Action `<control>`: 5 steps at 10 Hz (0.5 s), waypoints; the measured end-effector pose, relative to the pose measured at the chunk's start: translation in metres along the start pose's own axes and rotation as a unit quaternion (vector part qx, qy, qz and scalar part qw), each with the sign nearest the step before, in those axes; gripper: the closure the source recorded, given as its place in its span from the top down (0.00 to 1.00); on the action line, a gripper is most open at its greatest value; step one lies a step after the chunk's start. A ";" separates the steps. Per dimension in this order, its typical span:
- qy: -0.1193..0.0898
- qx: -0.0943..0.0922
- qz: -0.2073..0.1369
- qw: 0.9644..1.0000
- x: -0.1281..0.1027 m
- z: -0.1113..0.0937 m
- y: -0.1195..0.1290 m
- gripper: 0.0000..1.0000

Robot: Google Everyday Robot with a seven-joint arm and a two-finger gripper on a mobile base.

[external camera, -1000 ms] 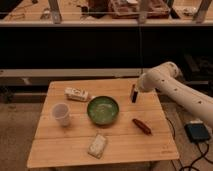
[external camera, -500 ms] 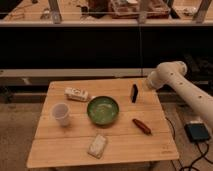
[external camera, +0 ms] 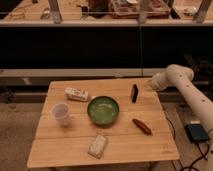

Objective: Knock the eraser over

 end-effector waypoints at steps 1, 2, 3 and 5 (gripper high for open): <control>-0.011 0.004 -0.005 1.000 -0.004 0.002 0.005 0.20; -0.007 0.006 -0.012 1.000 -0.014 0.004 0.009 0.20; 0.011 0.012 -0.017 1.000 -0.032 0.002 0.011 0.20; 0.024 0.020 -0.019 0.999 -0.044 0.002 0.012 0.20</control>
